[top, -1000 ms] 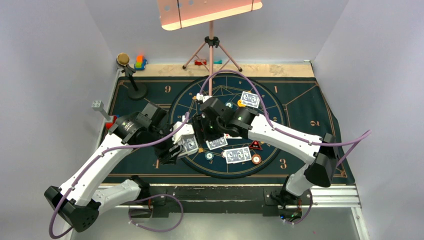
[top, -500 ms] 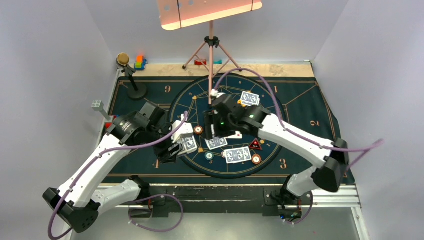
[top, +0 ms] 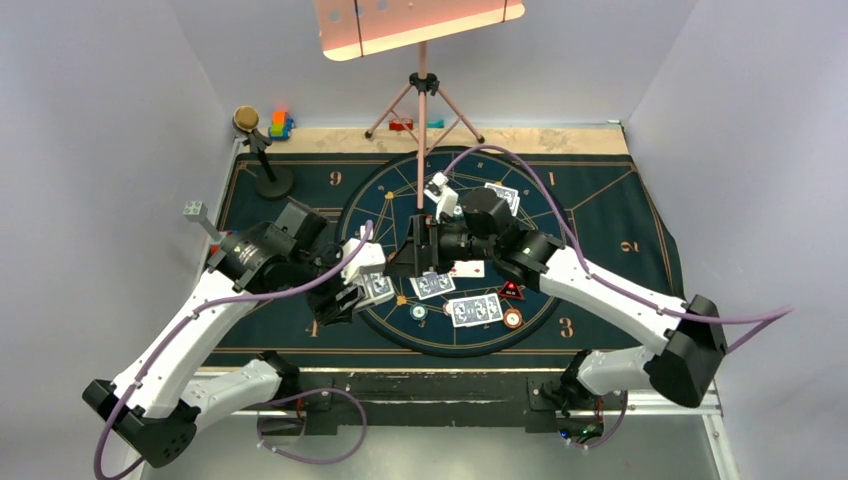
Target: Distribute texas hold em gaming equipment
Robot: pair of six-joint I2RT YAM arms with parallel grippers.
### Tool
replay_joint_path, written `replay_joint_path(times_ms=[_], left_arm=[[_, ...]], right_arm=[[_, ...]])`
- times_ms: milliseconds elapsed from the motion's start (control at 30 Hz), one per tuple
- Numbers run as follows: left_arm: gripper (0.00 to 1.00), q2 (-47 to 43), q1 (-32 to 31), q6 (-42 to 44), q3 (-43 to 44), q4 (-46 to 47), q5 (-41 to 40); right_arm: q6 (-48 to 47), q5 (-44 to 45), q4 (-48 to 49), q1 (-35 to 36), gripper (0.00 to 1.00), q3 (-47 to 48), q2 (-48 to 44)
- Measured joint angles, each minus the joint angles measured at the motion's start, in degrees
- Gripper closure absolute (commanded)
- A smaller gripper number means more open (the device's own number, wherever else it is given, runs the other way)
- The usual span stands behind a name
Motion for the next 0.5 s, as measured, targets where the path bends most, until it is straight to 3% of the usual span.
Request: replay_joint_path(times_ms=[267, 500], left_arm=[[0.88, 0.1, 0.0, -0.4, 1.4, 0.3, 0.0], [0.85, 0.6, 0.0, -0.4, 1.4, 0.4, 0.0]], right_arm=[[4.2, -7.5, 12.3, 0.8, 0.14, -1.8, 5.3], [6.3, -10.8, 16.5, 2.9, 0.33, -1.6, 10.4]])
